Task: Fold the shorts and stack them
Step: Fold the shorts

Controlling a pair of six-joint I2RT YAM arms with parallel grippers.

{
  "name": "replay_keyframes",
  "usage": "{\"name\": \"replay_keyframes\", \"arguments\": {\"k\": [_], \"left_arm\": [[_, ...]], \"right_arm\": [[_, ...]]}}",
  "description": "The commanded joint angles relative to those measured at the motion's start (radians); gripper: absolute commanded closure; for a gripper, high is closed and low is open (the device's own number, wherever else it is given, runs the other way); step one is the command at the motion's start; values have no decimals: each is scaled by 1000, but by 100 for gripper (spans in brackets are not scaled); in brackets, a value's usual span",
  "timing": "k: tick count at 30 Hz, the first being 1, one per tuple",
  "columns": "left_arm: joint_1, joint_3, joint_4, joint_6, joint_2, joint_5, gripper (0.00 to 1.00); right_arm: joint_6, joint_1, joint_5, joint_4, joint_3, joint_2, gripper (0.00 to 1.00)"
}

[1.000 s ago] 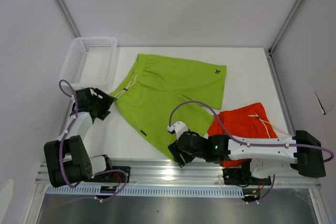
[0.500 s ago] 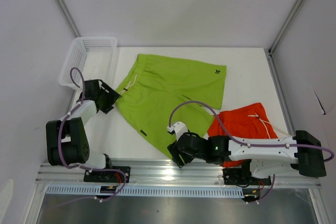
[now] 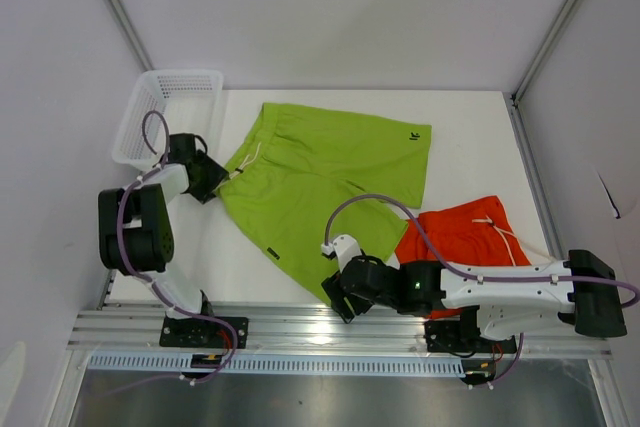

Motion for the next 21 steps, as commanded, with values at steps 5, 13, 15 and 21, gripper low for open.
{"name": "replay_keyframes", "arguments": {"k": [5, 13, 15, 21], "left_arm": [[-9, 76, -43, 27, 57, -43, 36], [-76, 193, -166, 44, 139, -176, 44], [-88, 145, -120, 39, 119, -204, 52], [-93, 130, -95, 45, 100, -202, 78]], "right_arm": [[16, 17, 31, -7, 4, -25, 27], [2, 20, 35, -13, 17, -1, 27], [-3, 24, 49, -28, 17, 13, 27], [-3, 49, 95, -71, 13, 82, 27]]}}
